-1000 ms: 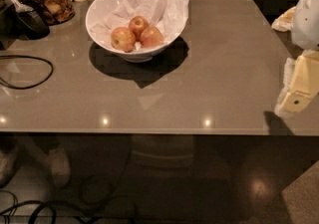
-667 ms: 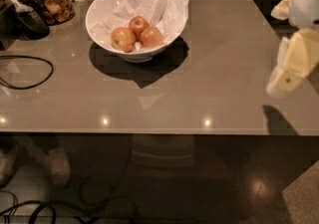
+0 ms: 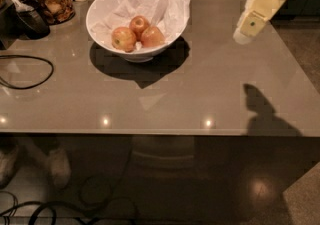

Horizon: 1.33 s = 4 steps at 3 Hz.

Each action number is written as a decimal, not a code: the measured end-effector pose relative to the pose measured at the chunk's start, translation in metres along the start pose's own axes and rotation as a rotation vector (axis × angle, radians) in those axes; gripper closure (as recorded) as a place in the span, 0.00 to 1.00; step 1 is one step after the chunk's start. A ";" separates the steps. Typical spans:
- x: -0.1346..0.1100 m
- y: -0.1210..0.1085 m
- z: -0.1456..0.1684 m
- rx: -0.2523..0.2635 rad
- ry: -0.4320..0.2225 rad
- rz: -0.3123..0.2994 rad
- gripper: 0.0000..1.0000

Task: Pick apple from white bowl

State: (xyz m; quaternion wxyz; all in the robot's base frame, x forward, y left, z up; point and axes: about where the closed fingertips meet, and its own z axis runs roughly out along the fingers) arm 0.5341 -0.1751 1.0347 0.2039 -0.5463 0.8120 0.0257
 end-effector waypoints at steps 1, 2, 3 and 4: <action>-0.015 -0.009 -0.006 0.035 -0.038 -0.012 0.00; -0.036 -0.011 0.003 0.040 -0.071 -0.020 0.00; -0.072 -0.019 0.018 0.037 -0.062 -0.070 0.00; -0.130 -0.026 0.040 0.045 -0.066 -0.169 0.00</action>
Offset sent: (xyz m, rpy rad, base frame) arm 0.0226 0.0478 0.0086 0.0575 -0.0429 0.0369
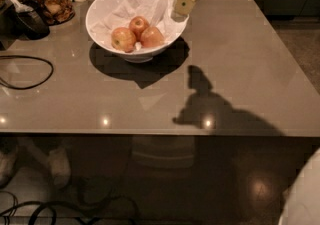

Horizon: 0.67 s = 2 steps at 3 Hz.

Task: Pick apple from white bowl

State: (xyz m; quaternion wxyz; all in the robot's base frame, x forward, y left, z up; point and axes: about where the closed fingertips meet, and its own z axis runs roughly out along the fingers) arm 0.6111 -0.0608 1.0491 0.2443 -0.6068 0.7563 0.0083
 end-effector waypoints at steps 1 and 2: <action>0.001 -0.004 0.002 0.008 -0.013 0.013 0.00; -0.005 -0.018 0.016 0.011 -0.011 0.040 0.00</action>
Offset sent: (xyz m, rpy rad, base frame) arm 0.0442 0.0060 -0.0095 0.0173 0.0380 -0.0666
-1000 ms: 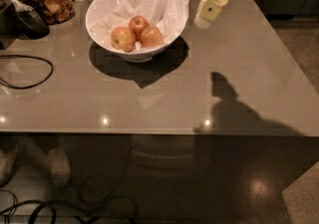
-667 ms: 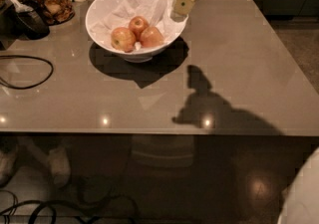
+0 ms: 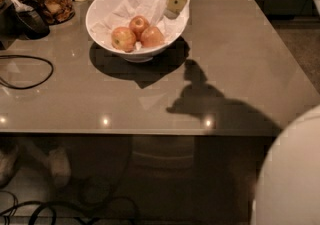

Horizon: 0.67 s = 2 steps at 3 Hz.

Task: Pick apple from white bowl

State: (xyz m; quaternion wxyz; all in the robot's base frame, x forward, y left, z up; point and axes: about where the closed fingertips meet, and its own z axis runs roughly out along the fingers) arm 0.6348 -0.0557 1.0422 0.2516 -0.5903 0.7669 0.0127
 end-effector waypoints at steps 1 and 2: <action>-0.008 -0.013 0.013 0.000 0.001 0.008 0.00; -0.015 -0.024 0.024 0.000 0.012 0.001 0.19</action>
Offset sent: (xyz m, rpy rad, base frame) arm 0.0464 0.0089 -0.0069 -0.0546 0.0530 0.0009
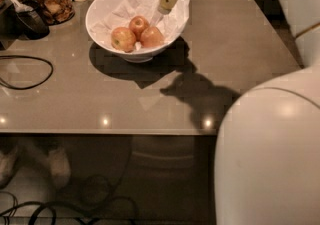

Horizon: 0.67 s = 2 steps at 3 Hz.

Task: Pick apple from white bowl

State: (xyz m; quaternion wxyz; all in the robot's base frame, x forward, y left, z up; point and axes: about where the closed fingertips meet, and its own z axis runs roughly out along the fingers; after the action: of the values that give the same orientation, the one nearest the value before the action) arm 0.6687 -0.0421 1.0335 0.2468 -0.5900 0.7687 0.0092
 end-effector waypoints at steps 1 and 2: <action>-0.006 -0.007 0.011 -0.007 0.007 -0.016 0.18; -0.012 -0.012 0.022 -0.016 0.011 -0.032 0.09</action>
Offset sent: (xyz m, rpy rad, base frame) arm 0.0210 0.0072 -0.0112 -0.0702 0.0845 0.0569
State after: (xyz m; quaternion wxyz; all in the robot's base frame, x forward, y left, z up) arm 0.6895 -0.0279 1.0223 0.2381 -0.6043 0.7603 0.0079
